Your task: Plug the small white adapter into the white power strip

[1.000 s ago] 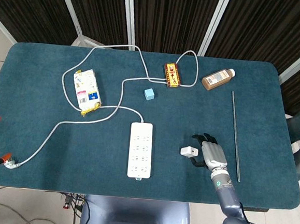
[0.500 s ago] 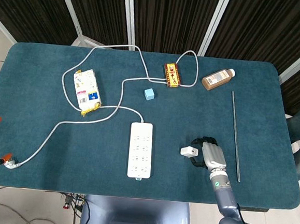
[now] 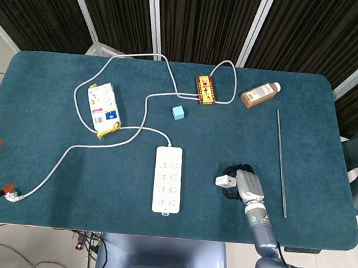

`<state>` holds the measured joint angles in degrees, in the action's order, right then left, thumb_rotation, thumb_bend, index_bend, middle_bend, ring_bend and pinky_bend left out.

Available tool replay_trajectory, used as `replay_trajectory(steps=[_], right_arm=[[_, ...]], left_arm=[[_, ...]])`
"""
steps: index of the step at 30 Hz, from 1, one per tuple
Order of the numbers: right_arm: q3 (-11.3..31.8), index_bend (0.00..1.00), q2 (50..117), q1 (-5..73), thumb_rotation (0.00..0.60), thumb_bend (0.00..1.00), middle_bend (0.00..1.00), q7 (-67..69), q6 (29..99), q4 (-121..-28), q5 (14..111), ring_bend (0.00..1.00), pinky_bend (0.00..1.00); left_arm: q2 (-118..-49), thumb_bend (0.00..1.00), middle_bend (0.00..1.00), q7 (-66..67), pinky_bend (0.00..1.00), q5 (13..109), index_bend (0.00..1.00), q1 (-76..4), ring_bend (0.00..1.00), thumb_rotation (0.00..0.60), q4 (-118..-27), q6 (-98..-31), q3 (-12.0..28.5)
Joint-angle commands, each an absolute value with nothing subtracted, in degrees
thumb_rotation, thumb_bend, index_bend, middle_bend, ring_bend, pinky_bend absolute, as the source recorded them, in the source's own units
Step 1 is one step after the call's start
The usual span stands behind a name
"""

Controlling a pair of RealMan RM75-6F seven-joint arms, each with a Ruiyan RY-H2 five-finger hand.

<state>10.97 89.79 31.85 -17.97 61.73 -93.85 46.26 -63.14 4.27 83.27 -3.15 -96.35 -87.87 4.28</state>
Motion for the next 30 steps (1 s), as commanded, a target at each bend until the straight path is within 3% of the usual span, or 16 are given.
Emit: replay_trajectory(steps=[1, 21, 30], right_arm=[[11.06, 0.39, 90.05, 31.92, 0.600, 0.40, 0.35, -18.11, 61.89, -93.66, 46.21, 0.18, 0.09], [11.10, 0.51, 90.70, 31.83, 0.600, 0.48, 0.44, -16.52, 59.85, -91.55, 45.91, 0.25, 0.09], [12.30, 0.56, 87.30, 32.89, 0.600, 0.50, 0.46, -16.72, 60.74, -95.53, 52.02, 0.25, 0.09]], left_arm=[[-63.10, 0.08, 0.00, 4.22, 0.00, 83.25, 0.13, -3.13, 0.00, 0.600, -96.37, -87.88, 4.29], [-63.13, 0.08, 0.00, 4.76, 0.00, 83.04, 0.17, -3.15, 0.00, 0.600, -96.55, -87.75, 4.24], [-62.94, 0.08, 0.00, 4.54, 0.00, 83.16, 0.18, -3.16, 0.00, 0.600, -96.70, -87.57, 4.08]])
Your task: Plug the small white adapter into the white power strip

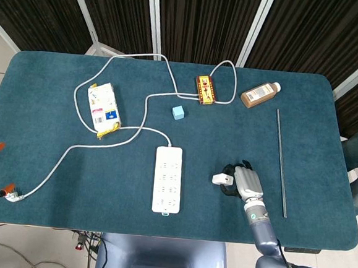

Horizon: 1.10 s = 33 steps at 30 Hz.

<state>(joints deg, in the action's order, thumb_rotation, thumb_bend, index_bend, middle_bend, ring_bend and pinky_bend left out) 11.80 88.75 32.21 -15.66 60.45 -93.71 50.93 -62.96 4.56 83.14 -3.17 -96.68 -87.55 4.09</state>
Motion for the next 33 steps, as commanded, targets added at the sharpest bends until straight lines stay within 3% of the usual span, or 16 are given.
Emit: replay_trajectory(steps=[1, 8, 18, 33], right_arm=[[12.41, 0.57, 86.99, 33.11, 0.600, 0.50, 0.46, -17.18, 60.68, -96.05, 51.95, 0.25, 0.09], [13.36, 0.57, 83.69, 37.92, 0.600, 0.50, 0.47, -26.94, 59.08, -102.20, 48.53, 0.25, 0.09], [16.33, 0.57, 86.51, 50.03, 0.600, 0.50, 0.47, -47.91, 64.47, -106.71, 30.51, 0.26, 0.09], [20.96, 0.57, 90.02, 57.82, 0.600, 0.50, 0.48, -52.56, 69.98, -106.62, 14.99, 0.28, 0.09]], left_arm=[[-62.93, 0.08, 0.00, 4.52, 0.00, 83.18, 0.18, -3.15, 0.00, 0.600, -96.71, -87.59, 4.07], [-62.80, 0.08, 0.00, 4.26, 0.00, 83.16, 0.18, -2.93, 0.00, 0.600, -96.79, -88.00, 4.13], [-62.56, 0.08, 0.00, 4.09, 0.00, 82.82, 0.18, -2.94, 0.00, 0.600, -96.82, -87.84, 4.26], [-62.12, 0.08, 0.00, 3.23, 0.00, 81.95, 0.18, -3.15, 0.00, 0.600, -96.78, -87.03, 4.51]])
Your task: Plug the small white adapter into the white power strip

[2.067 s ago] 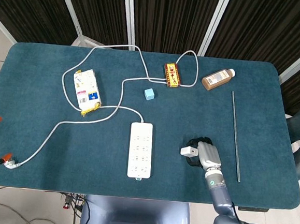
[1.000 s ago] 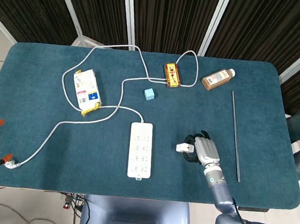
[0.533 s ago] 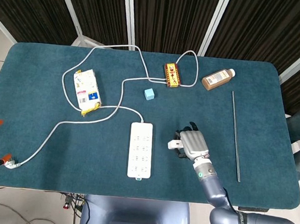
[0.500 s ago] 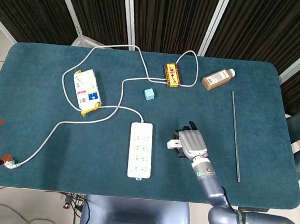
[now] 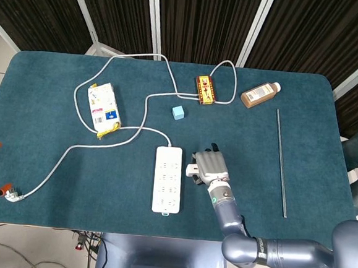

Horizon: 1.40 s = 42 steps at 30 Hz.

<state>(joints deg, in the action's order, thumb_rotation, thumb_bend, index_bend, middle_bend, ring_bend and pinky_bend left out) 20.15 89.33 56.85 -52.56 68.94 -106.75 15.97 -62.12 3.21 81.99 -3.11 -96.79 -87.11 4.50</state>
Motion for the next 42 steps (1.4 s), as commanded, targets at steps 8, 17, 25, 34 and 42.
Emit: replay_trajectory(steps=[8, 17, 25, 34, 42], right_arm=[[22.28, 0.57, 91.39, 59.73, 0.600, 0.50, 0.49, -52.31, 71.55, -106.43, 10.67, 0.29, 0.09], [23.39, 0.57, 93.41, 61.37, 0.600, 0.50, 0.49, -51.65, 75.17, -108.06, 6.00, 0.29, 0.09], [20.90, 0.57, 96.03, 61.67, 0.600, 0.50, 0.49, -50.42, 76.98, -106.89, 10.91, 0.29, 0.09], [18.76, 0.57, 98.78, 61.61, 0.600, 0.50, 0.49, -49.82, 78.39, -104.63, 15.45, 0.29, 0.09], [19.00, 0.57, 99.72, 61.28, 0.600, 0.50, 0.49, -49.70, 78.07, -102.99, 16.01, 0.29, 0.09]], left_arm=[[-62.23, 0.08, 0.00, 3.44, 0.00, 82.42, 0.18, -3.16, 0.00, 0.600, -96.80, -87.16, 4.32], [-62.00, 0.08, 0.00, 2.95, 0.00, 81.79, 0.18, -3.17, 0.00, 0.600, -96.75, -87.00, 4.60], [-61.89, 0.08, 0.00, 2.90, 0.00, 81.98, 0.18, -3.12, 0.00, 0.600, -96.87, -87.06, 4.49], [-61.77, 0.08, 0.00, 2.71, 0.00, 81.52, 0.18, -3.27, 0.00, 0.600, -96.83, -86.57, 4.58], [-61.73, 0.08, 0.00, 2.79, 0.00, 81.61, 0.18, -3.34, 0.00, 0.600, -96.95, -86.41, 4.48]])
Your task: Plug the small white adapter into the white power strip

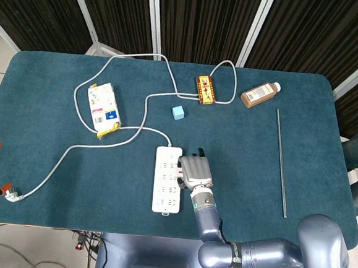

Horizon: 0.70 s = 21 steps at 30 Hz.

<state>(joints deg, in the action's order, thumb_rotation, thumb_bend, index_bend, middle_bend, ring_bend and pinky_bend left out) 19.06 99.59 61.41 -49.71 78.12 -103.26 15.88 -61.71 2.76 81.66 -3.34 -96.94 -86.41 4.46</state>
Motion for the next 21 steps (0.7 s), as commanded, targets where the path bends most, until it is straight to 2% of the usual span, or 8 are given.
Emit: replay_trajectory(steps=[1, 21], right_arm=[[18.99, 0.57, 99.79, 61.19, 0.600, 0.50, 0.49, -49.63, 78.02, -102.88, 16.02, 0.29, 0.09], [19.39, 0.57, 100.92, 60.17, 0.600, 0.50, 0.49, -50.26, 77.11, -101.78, 15.69, 0.29, 0.09]], left_arm=[[-61.73, 0.08, 0.00, 2.80, 0.00, 81.59, 0.18, -3.34, 0.00, 0.600, -96.95, -86.41, 4.48], [-61.78, 0.08, 0.00, 2.94, 0.00, 81.38, 0.18, -3.32, 0.00, 0.600, -96.97, -86.56, 4.59]])
